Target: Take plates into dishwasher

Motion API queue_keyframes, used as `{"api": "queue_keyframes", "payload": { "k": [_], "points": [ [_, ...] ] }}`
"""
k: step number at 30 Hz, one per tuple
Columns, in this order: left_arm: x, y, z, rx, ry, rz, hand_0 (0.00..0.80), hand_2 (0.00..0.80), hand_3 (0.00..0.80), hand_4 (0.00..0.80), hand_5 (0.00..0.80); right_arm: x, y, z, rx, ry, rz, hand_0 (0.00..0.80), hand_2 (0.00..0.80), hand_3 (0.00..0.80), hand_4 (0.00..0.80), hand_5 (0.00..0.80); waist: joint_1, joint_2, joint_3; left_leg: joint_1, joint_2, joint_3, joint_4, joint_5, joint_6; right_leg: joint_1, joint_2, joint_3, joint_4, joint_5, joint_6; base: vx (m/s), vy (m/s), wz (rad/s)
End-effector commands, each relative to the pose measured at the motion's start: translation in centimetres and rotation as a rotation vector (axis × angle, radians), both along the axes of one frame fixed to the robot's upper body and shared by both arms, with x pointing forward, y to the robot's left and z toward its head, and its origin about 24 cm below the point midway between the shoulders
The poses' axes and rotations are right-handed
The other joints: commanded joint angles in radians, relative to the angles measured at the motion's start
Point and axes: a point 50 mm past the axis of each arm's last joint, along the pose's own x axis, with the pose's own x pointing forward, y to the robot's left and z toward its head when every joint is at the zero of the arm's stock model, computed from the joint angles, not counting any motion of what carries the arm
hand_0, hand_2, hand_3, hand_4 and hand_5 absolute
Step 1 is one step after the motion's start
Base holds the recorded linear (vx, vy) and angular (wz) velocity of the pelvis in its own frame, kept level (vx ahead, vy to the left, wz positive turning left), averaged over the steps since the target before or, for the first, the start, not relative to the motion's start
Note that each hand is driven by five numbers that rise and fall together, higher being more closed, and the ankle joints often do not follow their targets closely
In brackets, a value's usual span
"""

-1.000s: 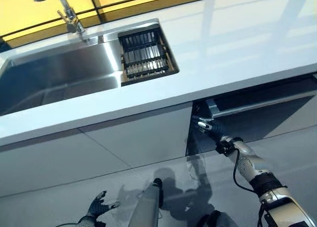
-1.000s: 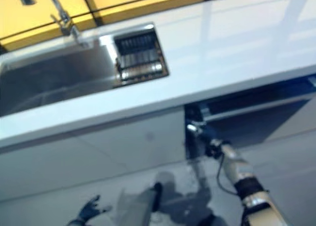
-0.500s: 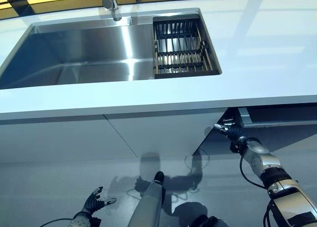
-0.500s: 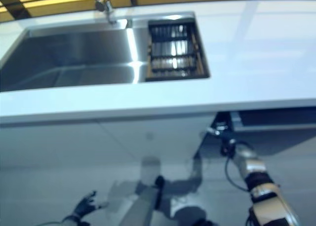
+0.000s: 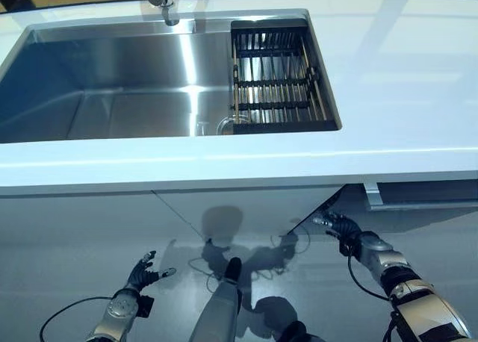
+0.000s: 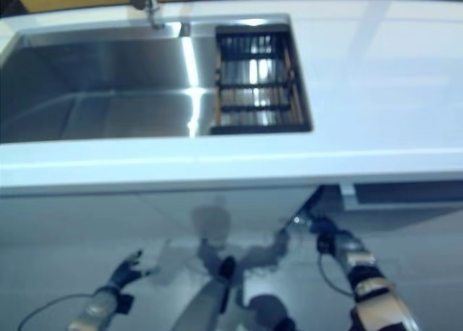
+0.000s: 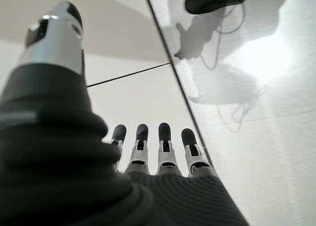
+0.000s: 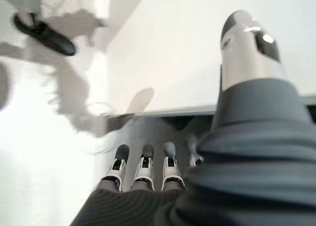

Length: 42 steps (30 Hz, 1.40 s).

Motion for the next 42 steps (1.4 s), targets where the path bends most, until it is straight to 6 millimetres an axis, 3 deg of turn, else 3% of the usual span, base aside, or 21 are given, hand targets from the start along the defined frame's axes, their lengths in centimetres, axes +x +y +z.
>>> {"api": "queue_keyframes", "payload": {
  "k": [1,3,7,12,20,29,42],
  "points": [
    [-0.8,0.8,-0.2,-0.032,0.008,0.037,0.000,0.000,0.000,0.000,0.000,-1.5,-1.8,-1.1,-0.033,0.006,-0.098,0.000,0.000,0.000,0.000,0.000,0.000,0.012,-0.072,0.000,-0.002,0.024,-0.088,0.059,-0.012,0.119,-0.035,0.088,-0.093,0.182,0.032,0.027,-0.003,0.03],
    [-1.4,0.4,-0.8,-0.059,0.028,0.045,0.000,0.000,0.000,0.000,0.000,-3.4,-1.9,-3.0,-0.037,0.054,-0.146,0.000,0.000,0.000,0.000,0.000,-0.012,0.013,-0.093,0.017,-0.001,0.025,-0.107,0.063,-0.020,0.151,-0.019,0.095,-0.128,0.172,0.032,0.017,0.011,0.02],
    [-3.4,-0.2,-2.7,-0.101,0.103,0.067,0.000,0.000,0.000,0.000,0.000,-9.0,-2.8,-7.3,-0.046,0.178,-0.220,0.000,0.000,0.000,0.000,0.000,-0.044,0.001,-0.153,0.053,0.015,0.033,-0.143,0.073,-0.032,0.210,0.022,0.117,-0.204,0.153,0.030,0.026,0.014,0.05],
    [-5.2,-0.1,-4.1,-0.115,0.175,0.109,0.000,0.000,0.000,0.000,0.000,-12.4,-3.2,-9.2,-0.090,0.270,-0.234,0.000,0.000,0.000,0.000,0.000,-0.080,-0.019,-0.208,0.094,0.043,0.048,-0.178,0.084,-0.045,0.236,0.067,0.142,-0.257,0.129,0.027,0.007,0.008,-0.16],
    [-7.2,-0.2,-5.8,-0.102,0.280,0.129,0.000,0.000,0.000,0.000,0.000,-17.2,-4.6,-11.0,-0.388,0.485,-0.050,0.000,0.000,0.000,0.000,0.000,-0.143,-0.057,-0.302,0.204,0.077,0.086,-0.275,0.102,-0.071,0.267,0.143,0.173,-0.348,0.154,-0.001,-0.017,0.000,-0.21],
    [-8.3,0.1,-6.7,-0.130,0.358,0.180,0.000,0.000,0.000,0.000,0.000,-20.0,-4.5,-12.3,-0.342,0.608,-0.081,0.000,0.000,0.000,0.000,0.000,-0.193,-0.074,-0.339,0.292,0.078,0.113,-0.319,0.094,-0.079,0.278,0.191,0.200,-0.408,0.189,-0.026,-0.081,-0.011,-0.09],
    [-10.0,-1.2,-8.1,-0.259,0.434,0.179,0.000,0.000,0.000,0.000,0.000,-21.4,-3.5,-13.2,-0.311,0.661,-0.117,0.000,0.000,0.000,0.000,0.000,-0.232,-0.061,-0.355,0.297,0.096,0.148,-0.331,0.119,-0.094,0.317,0.237,0.255,-0.465,0.202,-0.048,-0.054,-0.003,-0.08]
  ]
}}
